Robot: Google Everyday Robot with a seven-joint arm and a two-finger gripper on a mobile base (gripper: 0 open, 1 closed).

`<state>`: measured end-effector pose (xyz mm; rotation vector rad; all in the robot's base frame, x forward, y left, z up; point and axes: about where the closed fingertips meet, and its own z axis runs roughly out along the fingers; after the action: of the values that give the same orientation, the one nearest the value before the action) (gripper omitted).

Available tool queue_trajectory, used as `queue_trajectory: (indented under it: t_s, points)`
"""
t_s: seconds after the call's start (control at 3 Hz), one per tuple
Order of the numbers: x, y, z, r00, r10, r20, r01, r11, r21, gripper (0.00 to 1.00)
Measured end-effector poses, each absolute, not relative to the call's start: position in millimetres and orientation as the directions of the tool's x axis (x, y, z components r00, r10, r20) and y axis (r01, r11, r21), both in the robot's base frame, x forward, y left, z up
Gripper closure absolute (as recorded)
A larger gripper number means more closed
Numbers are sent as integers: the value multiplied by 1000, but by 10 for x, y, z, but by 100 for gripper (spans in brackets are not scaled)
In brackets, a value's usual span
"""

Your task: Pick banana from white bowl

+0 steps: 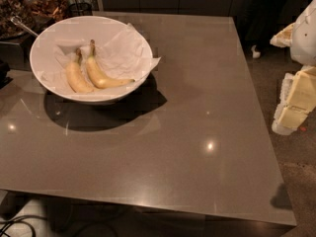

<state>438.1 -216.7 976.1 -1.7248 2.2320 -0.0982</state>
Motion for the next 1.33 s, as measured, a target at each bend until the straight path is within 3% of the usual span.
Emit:
queue_trajectory:
  t_s: [0.67, 1.33]
  points:
    - [4473, -1967, 9736, -256, -946, -197, -932, 296, -211, 0]
    - [4648, -1407, 9768, -234, -965, -118, -950, 253, -182, 0]
